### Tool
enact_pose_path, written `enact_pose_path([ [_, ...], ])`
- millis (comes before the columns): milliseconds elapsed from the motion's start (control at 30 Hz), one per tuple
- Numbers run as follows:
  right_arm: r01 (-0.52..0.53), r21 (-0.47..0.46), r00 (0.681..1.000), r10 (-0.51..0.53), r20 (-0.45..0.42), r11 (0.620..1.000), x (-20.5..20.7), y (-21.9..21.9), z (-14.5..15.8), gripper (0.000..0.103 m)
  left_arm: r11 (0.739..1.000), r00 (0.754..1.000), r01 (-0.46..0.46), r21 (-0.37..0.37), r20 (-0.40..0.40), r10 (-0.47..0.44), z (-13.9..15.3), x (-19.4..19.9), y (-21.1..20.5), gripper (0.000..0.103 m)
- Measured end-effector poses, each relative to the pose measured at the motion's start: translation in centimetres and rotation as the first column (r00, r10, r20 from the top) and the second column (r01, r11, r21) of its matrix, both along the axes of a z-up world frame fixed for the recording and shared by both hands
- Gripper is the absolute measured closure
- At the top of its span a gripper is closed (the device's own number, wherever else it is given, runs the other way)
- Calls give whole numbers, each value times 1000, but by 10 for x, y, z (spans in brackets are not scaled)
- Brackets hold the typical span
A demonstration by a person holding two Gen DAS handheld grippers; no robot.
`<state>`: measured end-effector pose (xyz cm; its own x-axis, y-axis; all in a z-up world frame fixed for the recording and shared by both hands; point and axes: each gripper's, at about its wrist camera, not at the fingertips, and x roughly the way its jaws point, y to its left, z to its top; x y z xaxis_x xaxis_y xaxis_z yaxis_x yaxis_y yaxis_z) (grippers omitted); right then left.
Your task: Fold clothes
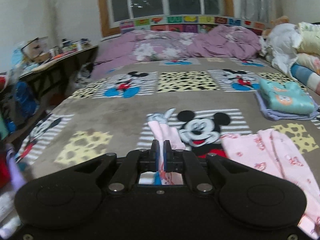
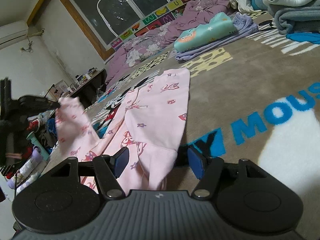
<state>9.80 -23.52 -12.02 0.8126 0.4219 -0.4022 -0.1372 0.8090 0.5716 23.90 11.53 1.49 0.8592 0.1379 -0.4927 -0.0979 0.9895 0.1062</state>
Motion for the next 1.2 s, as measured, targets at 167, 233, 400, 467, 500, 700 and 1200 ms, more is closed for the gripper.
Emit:
enact_pose_path([
  [167,-1,-4,1000,1,5,1000,0,1,0,38,998,998,-55,-7,4,55,-1,-25,28,101],
  [233,-1,-4,1000,1,6,1000,0,1,0,38,997,997,-77,-15,8,77,-3,-34,37,101],
  [400,-3,-5,1000,3,11,1000,-1,1,0,38,991,992,-129,-40,12,130,-6,-50,61,101],
  [467,-3,-6,1000,3,12,1000,-1,1,0,38,987,989,-150,-49,8,151,-10,-58,70,101],
  [500,-3,-7,1000,3,12,1000,-1,1,0,38,985,987,-161,-54,6,161,-12,-62,75,101],
  [700,-4,-10,1000,4,13,1000,-1,1,-1,38,971,975,-223,-82,-10,223,-26,-86,100,101],
  [1200,-6,-15,1000,6,22,1000,-1,1,-1,38,916,936,-350,-194,-112,334,-90,-122,133,100],
])
